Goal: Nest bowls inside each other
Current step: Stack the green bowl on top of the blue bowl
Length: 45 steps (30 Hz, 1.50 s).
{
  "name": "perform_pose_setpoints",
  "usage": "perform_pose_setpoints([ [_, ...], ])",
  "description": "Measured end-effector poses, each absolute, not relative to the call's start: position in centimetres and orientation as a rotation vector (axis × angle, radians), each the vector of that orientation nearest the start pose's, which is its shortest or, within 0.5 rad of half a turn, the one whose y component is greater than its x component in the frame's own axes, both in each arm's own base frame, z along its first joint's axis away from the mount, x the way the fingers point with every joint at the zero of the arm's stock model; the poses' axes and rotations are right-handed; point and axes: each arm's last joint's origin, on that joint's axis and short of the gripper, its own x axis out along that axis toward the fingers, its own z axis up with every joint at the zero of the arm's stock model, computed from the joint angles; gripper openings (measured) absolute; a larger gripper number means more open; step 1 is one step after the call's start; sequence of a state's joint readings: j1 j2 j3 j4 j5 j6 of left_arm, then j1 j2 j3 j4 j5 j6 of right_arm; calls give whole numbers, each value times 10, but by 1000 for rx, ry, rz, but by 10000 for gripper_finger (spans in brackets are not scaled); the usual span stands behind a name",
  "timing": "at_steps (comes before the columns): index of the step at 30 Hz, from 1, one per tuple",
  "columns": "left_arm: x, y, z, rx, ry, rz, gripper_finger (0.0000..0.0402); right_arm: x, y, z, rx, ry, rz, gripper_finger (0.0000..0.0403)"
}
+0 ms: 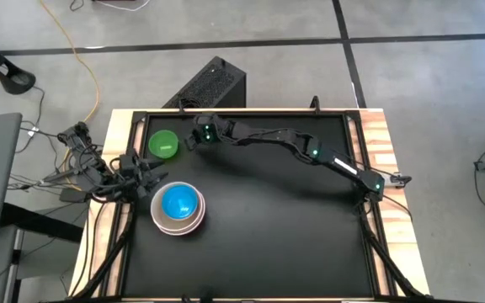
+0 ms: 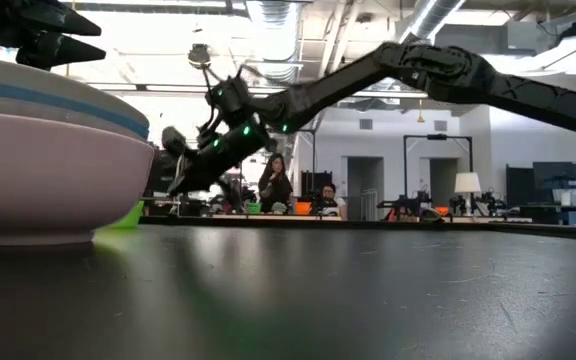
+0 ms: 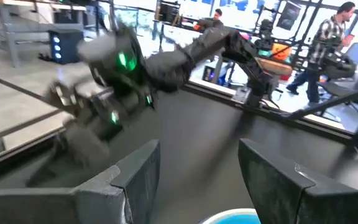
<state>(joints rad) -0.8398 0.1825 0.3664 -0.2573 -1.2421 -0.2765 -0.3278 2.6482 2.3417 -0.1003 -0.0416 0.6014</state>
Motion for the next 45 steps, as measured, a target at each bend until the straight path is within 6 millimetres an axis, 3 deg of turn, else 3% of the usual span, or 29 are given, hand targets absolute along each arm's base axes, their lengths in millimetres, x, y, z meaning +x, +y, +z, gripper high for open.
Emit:
perform_pose_setpoints([
  [7,65,-32,248,-201,-9,388,206,547,-191,224,558,312,-371,2],
  [14,64,-26,241,-196,-17,570,197,538,-170,243,450,450,-314,17],
  [20,63,-10,267,-195,-32,645,165,520,-150,276,330,564,-332,13],
  [26,90,-4,270,-131,46,632,157,490,-147,319,231,603,-456,12],
  [30,108,12,273,-135,154,745,159,471,-142,340,202,658,-452,12],
  [35,115,40,287,-225,264,779,160,453,-136,354,199,725,-454,12],
  [45,121,80,268,-416,466,817,160,445,-129,354,164,808,-435,11],
])
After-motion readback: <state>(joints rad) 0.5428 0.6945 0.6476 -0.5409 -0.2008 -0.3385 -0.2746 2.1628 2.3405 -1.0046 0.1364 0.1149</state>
